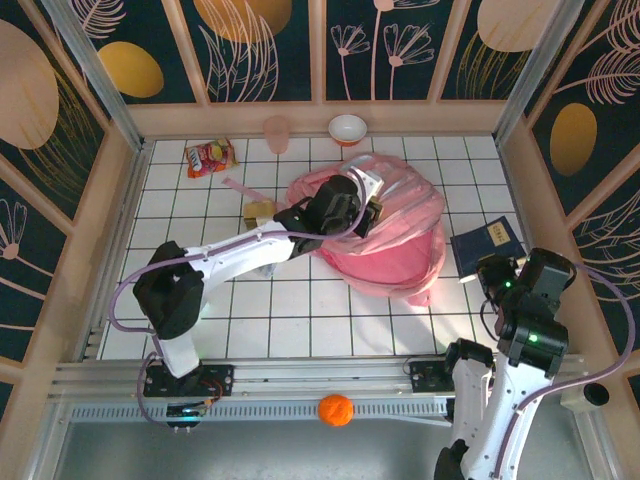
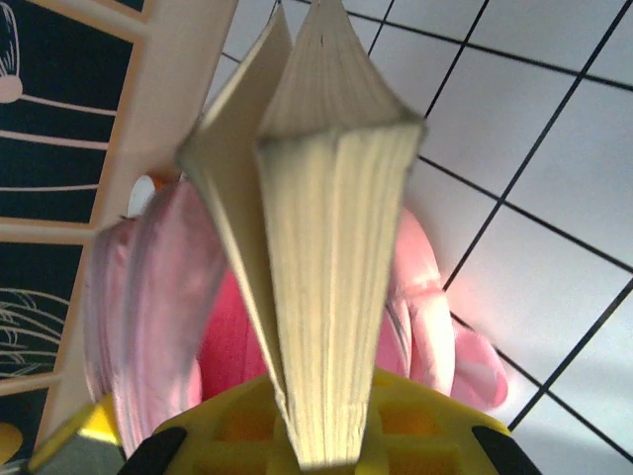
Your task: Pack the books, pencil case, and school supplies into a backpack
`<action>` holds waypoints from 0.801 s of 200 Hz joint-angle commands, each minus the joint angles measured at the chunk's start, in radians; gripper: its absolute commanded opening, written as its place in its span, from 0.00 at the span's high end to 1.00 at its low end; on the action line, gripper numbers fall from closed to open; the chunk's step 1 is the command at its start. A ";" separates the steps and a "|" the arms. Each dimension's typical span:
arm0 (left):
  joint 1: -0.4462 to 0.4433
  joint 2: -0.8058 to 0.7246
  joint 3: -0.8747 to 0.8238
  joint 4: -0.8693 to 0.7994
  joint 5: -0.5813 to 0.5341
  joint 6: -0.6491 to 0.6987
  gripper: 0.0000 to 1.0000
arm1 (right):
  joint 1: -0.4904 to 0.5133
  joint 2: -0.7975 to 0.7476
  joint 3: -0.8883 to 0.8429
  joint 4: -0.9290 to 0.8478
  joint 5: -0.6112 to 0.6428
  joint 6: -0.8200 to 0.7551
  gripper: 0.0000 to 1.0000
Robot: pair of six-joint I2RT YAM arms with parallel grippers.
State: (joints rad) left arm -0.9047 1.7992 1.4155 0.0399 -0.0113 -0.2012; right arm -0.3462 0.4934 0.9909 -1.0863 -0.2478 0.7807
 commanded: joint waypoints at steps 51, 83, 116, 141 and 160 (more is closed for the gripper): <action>0.039 -0.035 0.090 0.077 0.025 -0.052 1.00 | -0.004 -0.039 -0.211 0.322 -0.519 0.125 1.00; 0.047 -0.052 0.106 0.074 0.054 -0.053 1.00 | 0.000 -0.069 -0.352 0.631 -0.578 0.293 1.00; 0.063 -0.052 0.132 0.072 0.077 -0.068 1.00 | 0.070 -0.080 -0.508 0.886 -0.556 0.423 1.00; 0.078 -0.046 0.151 0.074 0.110 -0.082 1.00 | 0.207 -0.023 -0.578 1.017 -0.465 0.457 1.00; 0.092 -0.039 0.164 0.075 0.143 -0.099 1.00 | 0.339 0.071 -0.599 1.143 -0.358 0.471 1.00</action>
State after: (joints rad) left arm -0.8307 1.7992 1.5051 -0.0029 0.0780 -0.2611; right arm -0.1246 0.4828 0.4118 -0.2287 -0.7086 1.1938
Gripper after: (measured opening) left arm 0.060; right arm 0.101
